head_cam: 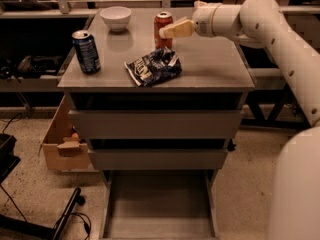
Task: Place coke can into bottom drawer
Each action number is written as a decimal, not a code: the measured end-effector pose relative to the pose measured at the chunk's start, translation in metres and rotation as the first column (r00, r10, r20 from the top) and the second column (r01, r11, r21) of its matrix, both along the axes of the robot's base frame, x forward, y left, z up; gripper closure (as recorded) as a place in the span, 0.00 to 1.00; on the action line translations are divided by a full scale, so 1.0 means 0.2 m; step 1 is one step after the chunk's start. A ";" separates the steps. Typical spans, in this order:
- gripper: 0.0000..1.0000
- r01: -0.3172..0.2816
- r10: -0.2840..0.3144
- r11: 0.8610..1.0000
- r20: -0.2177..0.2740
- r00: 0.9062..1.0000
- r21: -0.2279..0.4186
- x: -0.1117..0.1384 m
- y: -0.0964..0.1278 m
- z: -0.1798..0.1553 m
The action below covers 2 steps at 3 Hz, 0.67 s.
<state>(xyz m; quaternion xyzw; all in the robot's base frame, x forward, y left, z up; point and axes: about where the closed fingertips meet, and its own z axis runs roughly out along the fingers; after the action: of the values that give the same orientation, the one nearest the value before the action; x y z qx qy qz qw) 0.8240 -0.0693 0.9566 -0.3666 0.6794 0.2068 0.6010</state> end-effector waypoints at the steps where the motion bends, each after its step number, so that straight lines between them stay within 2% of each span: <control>1: 0.00 -0.005 0.005 1.000 0.005 1.000 0.019 0.17 0.11 -0.04; 2: 0.18 -0.011 0.011 0.998 -0.004 1.000 0.056 0.26 0.20 -0.09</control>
Offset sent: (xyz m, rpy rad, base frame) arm 0.0745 0.0584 -0.0282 0.1024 0.0188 0.0140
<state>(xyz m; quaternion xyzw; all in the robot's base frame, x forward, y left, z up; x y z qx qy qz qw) 0.8754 -0.0295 0.9386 -0.3527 0.6727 0.2299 0.6084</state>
